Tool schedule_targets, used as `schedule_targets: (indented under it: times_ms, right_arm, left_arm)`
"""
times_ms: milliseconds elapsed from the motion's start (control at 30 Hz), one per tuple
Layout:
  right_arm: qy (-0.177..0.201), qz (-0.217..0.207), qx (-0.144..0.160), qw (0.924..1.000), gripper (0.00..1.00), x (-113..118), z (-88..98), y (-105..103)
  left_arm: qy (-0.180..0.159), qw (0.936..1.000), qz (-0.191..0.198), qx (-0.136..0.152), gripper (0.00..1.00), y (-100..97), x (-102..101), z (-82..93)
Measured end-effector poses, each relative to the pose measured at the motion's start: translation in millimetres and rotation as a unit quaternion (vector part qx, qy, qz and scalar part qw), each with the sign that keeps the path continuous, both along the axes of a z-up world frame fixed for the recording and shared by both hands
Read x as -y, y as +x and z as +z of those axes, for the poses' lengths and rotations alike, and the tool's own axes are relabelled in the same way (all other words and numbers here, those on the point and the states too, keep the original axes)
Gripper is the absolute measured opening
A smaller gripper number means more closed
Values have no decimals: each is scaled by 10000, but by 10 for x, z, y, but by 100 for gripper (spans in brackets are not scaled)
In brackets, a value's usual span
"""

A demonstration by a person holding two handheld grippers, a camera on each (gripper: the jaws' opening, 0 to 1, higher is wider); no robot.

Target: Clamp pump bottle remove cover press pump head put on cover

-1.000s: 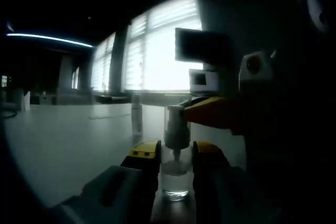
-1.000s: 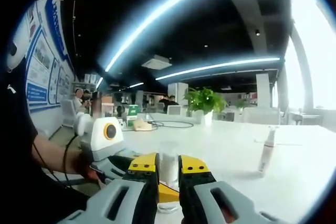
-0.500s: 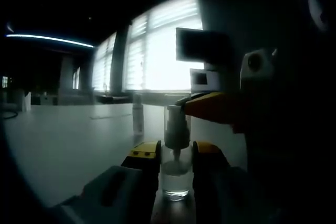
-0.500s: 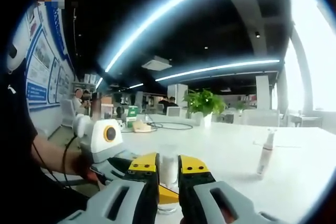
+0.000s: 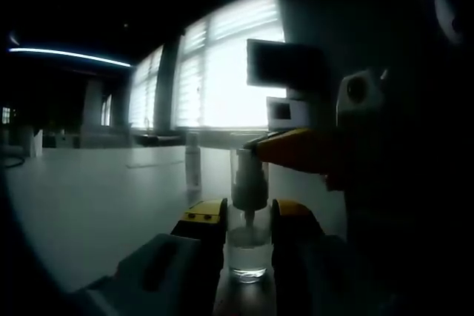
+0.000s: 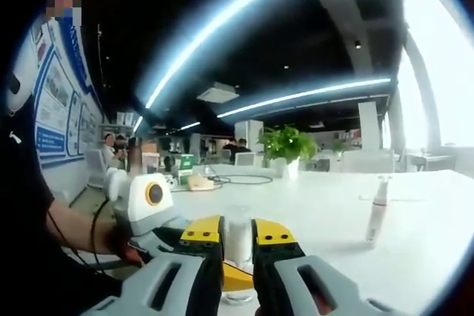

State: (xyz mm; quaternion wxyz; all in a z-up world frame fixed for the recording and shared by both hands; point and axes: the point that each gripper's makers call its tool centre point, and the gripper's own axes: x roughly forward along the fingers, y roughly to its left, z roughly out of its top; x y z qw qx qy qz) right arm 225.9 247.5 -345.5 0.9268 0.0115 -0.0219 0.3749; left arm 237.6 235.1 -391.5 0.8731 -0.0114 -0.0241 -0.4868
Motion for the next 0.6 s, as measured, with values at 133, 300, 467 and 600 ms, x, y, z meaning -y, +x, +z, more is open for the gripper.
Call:
schedule_targets:
  times_ms: [133,300,467,600]
  right_arm:
    - [-71,0,30,10000,10,-9,-23,12]
    - [-165,-6,8,9999,11,-49,-98,33]
    - [-87,-104,-12,9999,11,-68,-127,61]
    - [-12,-137,-26,9999,11,-73,-128,75]
  left_arm:
    - [-2,10000,-23,-1,15,-1,-1,-2]
    - [-1,10000,-48,11,15,-15,12,1]
    - [2,10000,-57,16,15,-10,9,-2]
    - [-16,10000,-32,-24,15,-6,6,-1]
